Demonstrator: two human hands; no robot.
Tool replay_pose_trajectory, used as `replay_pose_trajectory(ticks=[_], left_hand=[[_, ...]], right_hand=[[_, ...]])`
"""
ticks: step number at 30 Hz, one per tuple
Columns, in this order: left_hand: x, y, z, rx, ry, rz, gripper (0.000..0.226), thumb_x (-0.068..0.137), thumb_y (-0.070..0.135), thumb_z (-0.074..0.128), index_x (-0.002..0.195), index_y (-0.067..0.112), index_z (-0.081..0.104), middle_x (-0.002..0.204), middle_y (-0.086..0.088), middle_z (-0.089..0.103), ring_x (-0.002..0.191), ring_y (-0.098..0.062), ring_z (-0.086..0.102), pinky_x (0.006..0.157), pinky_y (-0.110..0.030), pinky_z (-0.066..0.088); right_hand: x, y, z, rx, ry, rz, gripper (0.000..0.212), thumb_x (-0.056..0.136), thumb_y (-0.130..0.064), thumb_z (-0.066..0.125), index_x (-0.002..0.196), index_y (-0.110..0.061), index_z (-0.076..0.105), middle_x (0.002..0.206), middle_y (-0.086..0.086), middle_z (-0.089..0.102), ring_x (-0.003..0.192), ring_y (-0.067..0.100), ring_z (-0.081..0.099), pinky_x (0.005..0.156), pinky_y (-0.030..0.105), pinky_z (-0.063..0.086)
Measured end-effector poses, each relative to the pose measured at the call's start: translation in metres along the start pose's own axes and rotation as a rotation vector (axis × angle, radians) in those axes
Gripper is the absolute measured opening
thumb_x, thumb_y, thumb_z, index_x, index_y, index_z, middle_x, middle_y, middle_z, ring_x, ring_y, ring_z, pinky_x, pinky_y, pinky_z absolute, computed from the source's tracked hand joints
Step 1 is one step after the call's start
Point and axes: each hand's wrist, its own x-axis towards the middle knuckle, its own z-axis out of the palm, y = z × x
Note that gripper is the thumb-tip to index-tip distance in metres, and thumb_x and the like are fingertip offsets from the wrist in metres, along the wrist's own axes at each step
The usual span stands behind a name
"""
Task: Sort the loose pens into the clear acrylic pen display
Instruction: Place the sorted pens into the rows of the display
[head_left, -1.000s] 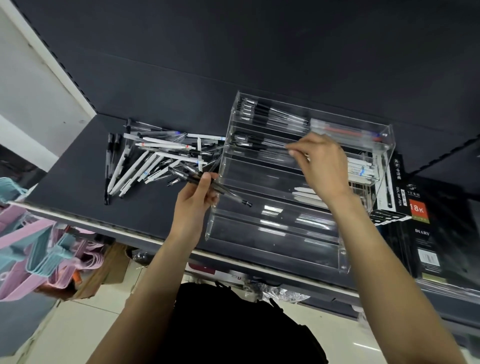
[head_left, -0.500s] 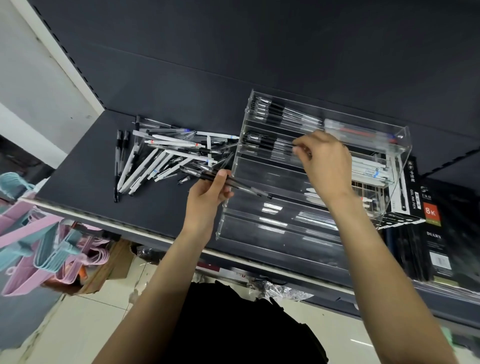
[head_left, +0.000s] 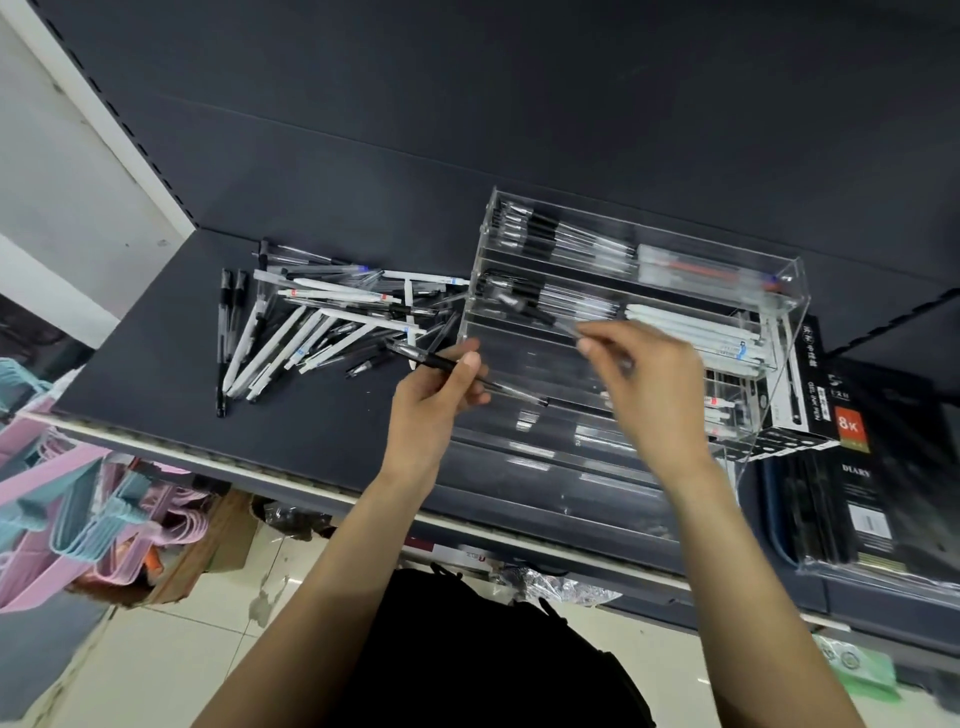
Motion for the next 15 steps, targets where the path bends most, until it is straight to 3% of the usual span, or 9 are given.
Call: replay_pose_trajectory(ticks=[3,8,11,15], left_hand=[[0.003,0.000,-0.005,-0.038,0.029,-0.010,0.032,0.091,0.012,0.060,0.122,0.002,0.057,0.082,-0.003,0.067,0.072,-0.009,0.064,0.067,-0.017,0.051],[0.003,0.001,-0.005,-0.052,0.045,0.028,0.027,0.089,0.008,0.062,0.113,0.002,0.050,0.080,-0.005,0.068,0.071,-0.010,0.066,0.067,-0.021,0.053],[0.002,0.002,-0.004,-0.071,0.037,0.033,0.016,0.092,0.008,0.057,0.107,0.004,0.052,0.084,-0.008,0.067,0.071,-0.011,0.064,0.069,-0.023,0.054],[0.001,0.005,-0.005,-0.116,0.056,-0.007,0.010,0.095,0.009,0.053,0.105,0.005,0.053,0.089,-0.012,0.066,0.075,-0.014,0.063,0.070,-0.022,0.054]], right_hand=[[0.023,0.022,-0.012,-0.086,0.014,0.000,0.015,0.088,-0.021,0.065,0.101,-0.019,0.073,0.099,-0.002,0.069,0.075,0.013,0.063,0.067,0.034,0.054],[0.049,0.030,-0.003,-0.247,-0.162,-0.064,0.018,0.090,-0.022,0.062,0.104,-0.019,0.073,0.098,0.002,0.060,0.084,0.016,0.056,0.067,0.025,0.038],[0.058,0.027,0.006,-0.294,-0.234,-0.091,0.018,0.091,-0.024,0.061,0.105,-0.022,0.072,0.099,0.001,0.063,0.094,0.021,0.058,0.068,0.028,0.041],[0.064,0.024,0.016,-0.287,-0.254,-0.071,0.013,0.089,-0.021,0.063,0.099,-0.022,0.072,0.096,-0.001,0.070,0.091,0.020,0.063,0.075,0.035,0.052]])
